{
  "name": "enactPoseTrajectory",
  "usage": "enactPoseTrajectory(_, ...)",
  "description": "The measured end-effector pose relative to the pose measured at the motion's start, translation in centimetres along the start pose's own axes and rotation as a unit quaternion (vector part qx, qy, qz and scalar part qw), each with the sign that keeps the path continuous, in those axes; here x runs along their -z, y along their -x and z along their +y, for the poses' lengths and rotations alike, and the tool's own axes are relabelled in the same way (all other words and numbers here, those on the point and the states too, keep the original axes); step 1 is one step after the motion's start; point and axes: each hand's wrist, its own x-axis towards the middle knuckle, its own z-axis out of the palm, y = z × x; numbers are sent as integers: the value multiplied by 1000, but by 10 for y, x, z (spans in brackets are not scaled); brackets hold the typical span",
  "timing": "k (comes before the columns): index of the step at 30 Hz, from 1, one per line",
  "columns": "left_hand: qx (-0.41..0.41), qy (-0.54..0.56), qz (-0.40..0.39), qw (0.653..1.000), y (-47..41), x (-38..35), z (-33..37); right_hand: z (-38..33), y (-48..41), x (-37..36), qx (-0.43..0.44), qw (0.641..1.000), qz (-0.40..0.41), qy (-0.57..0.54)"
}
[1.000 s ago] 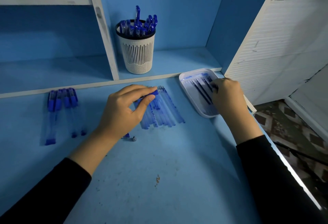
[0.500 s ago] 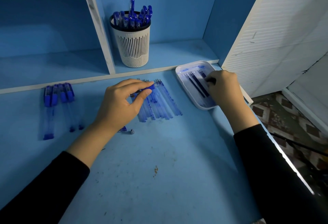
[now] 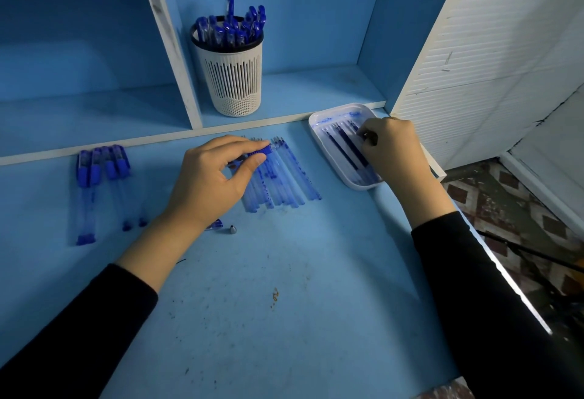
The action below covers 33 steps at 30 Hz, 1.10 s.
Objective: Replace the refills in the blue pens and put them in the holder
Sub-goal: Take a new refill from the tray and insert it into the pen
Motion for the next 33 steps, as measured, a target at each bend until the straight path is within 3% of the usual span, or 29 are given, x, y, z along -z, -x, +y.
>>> enactPoseTrajectory(5,-3,7,-5,1000,-1,1,1,-12,3,11,-83,986,11,-145)
enactPoseTrajectory(8,-9,9,-5,1000,-2,2,3,-25,10,17,-143,938,-43,-314)
enactPoseTrajectory(10,-15,11,-6,1000,-2,2,4,-34,14,18,-173,886,-82,-422)
enactPoseTrajectory(14,-3,36,-1,999,-4,2,7,-55,18,17,-210,719,-100,-655)
enactPoseTrajectory(17,14,62,7,998,-4,2,9,-66,22,12,-224,663,-65,-712)
enactPoseTrajectory(21,27,80,10,996,-5,3,11,-76,25,5,-224,668,-15,-709)
enactPoseTrajectory(27,29,87,15,996,-5,3,10,-80,28,5,-232,649,27,-724)
enactPoseTrajectory(33,16,70,21,997,-5,4,9,-81,31,9,-195,707,55,-678)
